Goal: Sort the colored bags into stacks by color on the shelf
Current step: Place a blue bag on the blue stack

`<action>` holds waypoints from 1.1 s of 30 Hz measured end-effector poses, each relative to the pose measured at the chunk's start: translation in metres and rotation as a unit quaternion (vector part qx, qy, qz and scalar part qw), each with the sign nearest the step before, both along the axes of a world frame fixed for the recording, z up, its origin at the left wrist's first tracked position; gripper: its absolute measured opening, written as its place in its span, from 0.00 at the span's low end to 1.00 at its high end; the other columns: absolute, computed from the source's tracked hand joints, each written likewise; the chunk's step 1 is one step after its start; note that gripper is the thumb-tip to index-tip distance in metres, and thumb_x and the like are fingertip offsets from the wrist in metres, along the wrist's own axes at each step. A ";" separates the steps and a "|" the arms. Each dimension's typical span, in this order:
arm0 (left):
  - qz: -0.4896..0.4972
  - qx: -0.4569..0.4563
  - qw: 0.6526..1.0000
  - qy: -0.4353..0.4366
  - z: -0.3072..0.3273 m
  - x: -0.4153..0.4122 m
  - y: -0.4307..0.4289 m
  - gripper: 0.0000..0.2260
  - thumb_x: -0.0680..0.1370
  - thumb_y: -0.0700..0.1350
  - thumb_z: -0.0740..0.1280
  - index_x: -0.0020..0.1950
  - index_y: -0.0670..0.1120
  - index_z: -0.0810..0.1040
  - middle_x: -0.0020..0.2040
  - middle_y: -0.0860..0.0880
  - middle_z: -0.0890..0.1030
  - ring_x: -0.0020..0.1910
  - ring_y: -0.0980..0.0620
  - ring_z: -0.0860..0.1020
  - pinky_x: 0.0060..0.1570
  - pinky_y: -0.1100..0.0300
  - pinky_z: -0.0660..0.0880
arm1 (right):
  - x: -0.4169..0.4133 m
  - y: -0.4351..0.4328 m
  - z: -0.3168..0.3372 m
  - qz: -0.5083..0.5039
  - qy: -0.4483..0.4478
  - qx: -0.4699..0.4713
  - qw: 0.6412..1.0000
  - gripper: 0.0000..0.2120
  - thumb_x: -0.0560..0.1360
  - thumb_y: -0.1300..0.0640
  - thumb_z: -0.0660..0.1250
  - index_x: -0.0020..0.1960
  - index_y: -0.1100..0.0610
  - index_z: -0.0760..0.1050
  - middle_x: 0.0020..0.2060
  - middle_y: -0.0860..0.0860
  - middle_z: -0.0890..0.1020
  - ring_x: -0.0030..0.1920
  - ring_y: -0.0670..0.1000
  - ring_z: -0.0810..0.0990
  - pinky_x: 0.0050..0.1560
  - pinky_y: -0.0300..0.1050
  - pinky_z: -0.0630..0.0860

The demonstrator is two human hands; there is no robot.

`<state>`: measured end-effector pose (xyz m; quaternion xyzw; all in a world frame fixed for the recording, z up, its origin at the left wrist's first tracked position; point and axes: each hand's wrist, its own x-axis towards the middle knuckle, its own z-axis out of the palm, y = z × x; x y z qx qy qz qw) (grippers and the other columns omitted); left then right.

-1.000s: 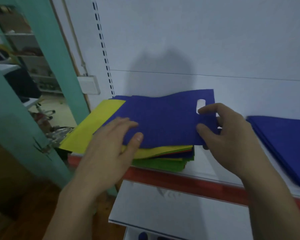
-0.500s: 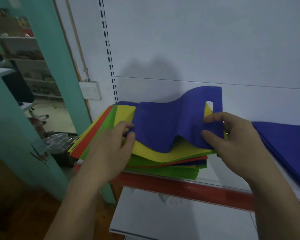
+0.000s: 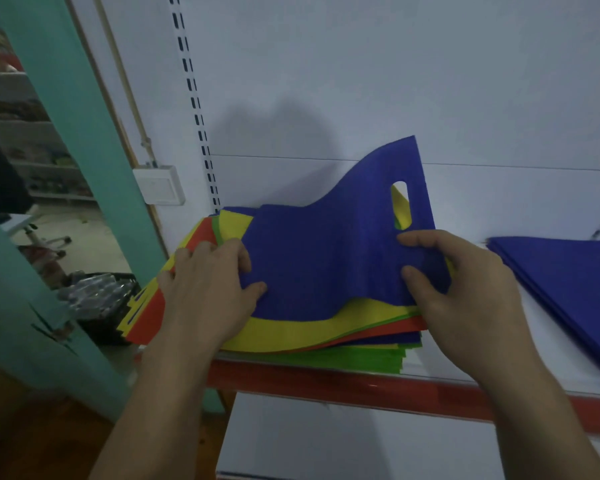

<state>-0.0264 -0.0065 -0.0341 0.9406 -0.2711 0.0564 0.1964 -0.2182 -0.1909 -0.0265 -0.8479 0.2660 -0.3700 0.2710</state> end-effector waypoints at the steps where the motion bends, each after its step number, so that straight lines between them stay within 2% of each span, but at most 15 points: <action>1: -0.003 -0.021 1.000 -0.016 0.001 0.000 0.001 0.14 0.71 0.58 0.74 0.48 0.58 0.71 0.51 0.53 0.71 0.56 0.45 0.71 0.53 0.47 0.69 | 0.001 0.000 -0.001 -0.003 -0.003 0.001 1.000 0.16 0.75 0.58 0.71 0.58 0.42 0.79 0.42 0.33 0.77 0.39 0.37 0.77 0.37 0.27 0.68; 2: -0.009 -0.038 0.999 -0.032 0.000 0.000 0.002 0.15 0.70 0.56 0.76 0.49 0.58 0.73 0.52 0.53 0.71 0.56 0.44 0.72 0.54 0.46 0.71 | 0.002 0.001 -0.003 -0.004 -0.009 0.006 1.000 0.16 0.75 0.59 0.71 0.57 0.41 0.79 0.44 0.31 0.76 0.41 0.37 0.77 0.40 0.29 0.70; 4: -0.012 -0.063 0.997 -0.048 -0.001 0.004 0.006 0.16 0.68 0.52 0.77 0.52 0.57 0.76 0.54 0.52 0.73 0.54 0.44 0.75 0.53 0.45 0.74 | 0.004 0.002 -0.005 -0.007 -0.029 0.023 0.999 0.15 0.74 0.58 0.71 0.57 0.42 0.80 0.47 0.31 0.77 0.45 0.42 0.80 0.45 0.44 0.79; 6: -0.013 -0.068 0.996 -0.057 -0.002 0.010 0.011 0.17 0.68 0.50 0.77 0.56 0.54 0.79 0.57 0.50 0.76 0.54 0.44 0.76 0.53 0.45 0.75 | 0.006 0.003 -0.007 -0.010 -0.045 0.034 0.998 0.15 0.74 0.57 0.71 0.58 0.43 0.81 0.48 0.34 0.80 0.44 0.44 0.81 0.45 0.51 0.80; 9: -0.003 -0.079 0.995 -0.063 -0.001 0.014 0.015 0.18 0.69 0.47 0.77 0.58 0.51 0.80 0.58 0.51 0.77 0.55 0.44 0.77 0.55 0.44 0.75 | 0.008 0.003 -0.010 -0.012 -0.050 0.019 0.998 0.15 0.73 0.57 0.72 0.57 0.43 0.81 0.44 0.39 0.82 0.36 0.41 0.78 0.39 0.38 0.73; 11: 0.003 -0.096 0.993 -0.068 -0.001 0.013 0.016 0.18 0.70 0.43 0.76 0.60 0.49 0.79 0.59 0.51 0.77 0.57 0.45 0.77 0.56 0.46 0.75 | 0.010 0.002 -0.012 -0.013 -0.046 0.018 0.999 0.15 0.73 0.57 0.71 0.58 0.43 0.81 0.45 0.41 0.83 0.34 0.39 0.76 0.38 0.33 0.69; 15: 0.008 -0.167 0.983 -0.071 0.008 0.005 0.015 0.18 0.73 0.37 0.73 0.61 0.49 0.79 0.60 0.48 0.78 0.56 0.44 0.76 0.55 0.50 0.72 | 0.008 0.002 -0.007 0.010 -0.090 0.063 0.994 0.15 0.75 0.59 0.71 0.58 0.44 0.81 0.50 0.39 0.84 0.47 0.42 0.82 0.47 0.45 0.80; 17: 0.001 -0.210 0.976 -0.056 0.012 -0.003 0.016 0.17 0.74 0.38 0.72 0.60 0.53 0.79 0.58 0.49 0.79 0.52 0.46 0.78 0.50 0.51 0.74 | 0.002 -0.001 -0.003 0.025 -0.119 0.096 0.988 0.15 0.75 0.60 0.71 0.57 0.44 0.82 0.48 0.37 0.84 0.47 0.42 0.84 0.45 0.46 0.83; 19: -0.003 -0.265 0.964 -0.028 0.018 -0.015 0.016 0.14 0.76 0.40 0.71 0.58 0.56 0.79 0.54 0.52 0.79 0.46 0.53 0.79 0.45 0.54 0.77 | -0.008 -0.007 0.002 0.038 -0.142 0.119 0.982 0.15 0.76 0.61 0.70 0.57 0.43 0.82 0.45 0.35 0.84 0.45 0.44 0.84 0.42 0.46 0.83; 23: -0.030 -0.364 0.931 -0.013 0.035 -0.059 0.002 0.15 0.78 0.38 0.68 0.54 0.59 0.80 0.51 0.57 0.79 0.44 0.71 0.77 0.34 0.74 0.72 | -0.044 -0.030 0.008 0.045 -0.175 0.112 0.977 0.13 0.77 0.62 0.70 0.55 0.45 0.82 0.45 0.36 0.84 0.44 0.50 0.84 0.42 0.47 0.82; 25: -0.053 -0.407 0.912 -0.004 0.039 -0.089 -0.014 0.16 0.78 0.37 0.68 0.52 0.60 0.79 0.51 0.63 0.78 0.44 0.74 0.76 0.35 0.78 0.71 | -0.074 -0.049 0.009 0.037 -0.192 0.107 0.975 0.13 0.76 0.62 0.71 0.53 0.45 0.82 0.45 0.37 0.84 0.44 0.50 0.83 0.43 0.40 0.81; 27: -0.079 -0.423 0.903 0.002 0.039 -0.119 -0.037 0.17 0.78 0.38 0.69 0.51 0.63 0.79 0.51 0.66 0.77 0.46 0.73 0.77 0.37 0.77 0.73 | -0.111 -0.072 0.007 0.015 -0.199 0.103 0.974 0.13 0.75 0.63 0.72 0.50 0.44 0.82 0.45 0.35 0.84 0.46 0.42 0.82 0.44 0.28 0.75; 28: -0.094 -0.421 0.902 0.004 0.038 -0.134 -0.051 0.18 0.78 0.38 0.69 0.51 0.64 0.79 0.50 0.67 0.78 0.46 0.73 0.77 0.39 0.75 0.74 | -0.133 -0.084 0.006 -0.002 -0.198 0.100 0.975 0.14 0.74 0.62 0.72 0.49 0.43 0.81 0.45 0.34 0.84 0.49 0.38 0.81 0.46 0.26 0.72; 30: -0.131 -0.410 0.902 0.014 0.035 -0.168 -0.084 0.17 0.78 0.38 0.69 0.53 0.63 0.79 0.48 0.69 0.79 0.46 0.73 0.77 0.41 0.74 0.74 | -0.179 -0.109 0.001 -0.036 -0.200 0.100 0.974 0.13 0.74 0.62 0.73 0.47 0.43 0.82 0.46 0.35 0.84 0.53 0.38 0.81 0.49 0.29 0.73; 33: -0.185 -0.413 0.891 0.021 0.028 -0.226 -0.141 0.17 0.78 0.35 0.68 0.57 0.57 0.80 0.51 0.65 0.79 0.47 0.73 0.77 0.41 0.78 0.71 | -0.257 -0.143 -0.006 -0.082 -0.214 0.102 0.968 0.12 0.74 0.64 0.72 0.48 0.47 0.82 0.46 0.41 0.85 0.47 0.46 0.84 0.53 0.45 0.79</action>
